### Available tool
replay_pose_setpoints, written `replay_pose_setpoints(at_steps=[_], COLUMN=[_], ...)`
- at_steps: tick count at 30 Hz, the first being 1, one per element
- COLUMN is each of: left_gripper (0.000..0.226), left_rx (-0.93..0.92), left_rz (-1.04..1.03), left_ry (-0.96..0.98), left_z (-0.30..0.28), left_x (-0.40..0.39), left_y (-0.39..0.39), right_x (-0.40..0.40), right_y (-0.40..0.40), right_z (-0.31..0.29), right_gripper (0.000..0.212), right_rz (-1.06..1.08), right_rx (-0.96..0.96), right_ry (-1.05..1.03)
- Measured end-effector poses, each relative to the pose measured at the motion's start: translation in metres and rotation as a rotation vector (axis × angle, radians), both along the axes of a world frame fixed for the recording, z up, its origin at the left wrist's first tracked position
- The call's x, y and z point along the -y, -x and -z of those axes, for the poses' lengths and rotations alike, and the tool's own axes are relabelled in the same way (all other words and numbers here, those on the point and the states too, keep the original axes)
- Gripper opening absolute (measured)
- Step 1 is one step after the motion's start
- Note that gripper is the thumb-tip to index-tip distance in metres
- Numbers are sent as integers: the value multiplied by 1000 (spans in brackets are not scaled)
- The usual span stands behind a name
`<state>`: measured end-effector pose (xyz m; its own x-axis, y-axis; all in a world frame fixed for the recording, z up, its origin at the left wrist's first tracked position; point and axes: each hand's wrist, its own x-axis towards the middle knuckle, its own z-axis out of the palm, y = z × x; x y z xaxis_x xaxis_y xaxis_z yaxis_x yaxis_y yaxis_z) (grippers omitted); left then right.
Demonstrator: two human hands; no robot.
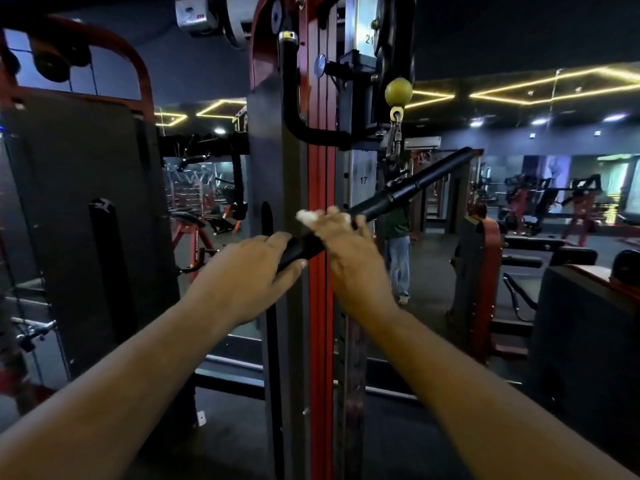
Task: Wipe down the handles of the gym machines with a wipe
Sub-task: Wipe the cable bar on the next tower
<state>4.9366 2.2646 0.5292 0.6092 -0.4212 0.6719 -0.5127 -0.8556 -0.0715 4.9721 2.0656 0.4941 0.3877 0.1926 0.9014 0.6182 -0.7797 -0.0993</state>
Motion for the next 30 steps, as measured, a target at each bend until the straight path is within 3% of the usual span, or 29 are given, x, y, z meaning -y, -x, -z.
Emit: replay_pose_setpoints(at_steps=[2, 4, 8, 12, 15, 17, 21, 26, 30], left_gripper=[49, 49, 51, 54, 58, 61, 61, 49, 44], left_rx=[1, -16, -6, 14, -7, -19, -9, -1, 29], left_rz=[-8, 0, 27, 19, 3, 6, 7, -14, -31], left_ry=[-9, -5, 29, 22, 4, 13, 50, 47, 30], left_z=[2, 5, 9, 10, 14, 16, 16, 18, 0], left_x=[1, 3, 15, 22, 26, 32, 44, 61, 61], left_y=[-1, 2, 7, 8, 11, 12, 11, 15, 16], right_x=[5, 37, 52, 13, 42, 58, 23, -41, -20], right_y=[3, -14, -20, 3, -12, -26, -7, 41, 22], right_z=[6, 1, -12, 24, 18, 4, 4, 33, 3], right_gripper=[55, 60, 39, 43, 53, 47, 47, 29, 25], right_rz=[-36, 74, 90, -165, -26, 50, -152, -743, -1063], right_rx=[96, 164, -41, 68, 167, 91, -80, -366, -489], right_ry=[173, 195, -324, -44, 38, -224, -813, -1425, -1684])
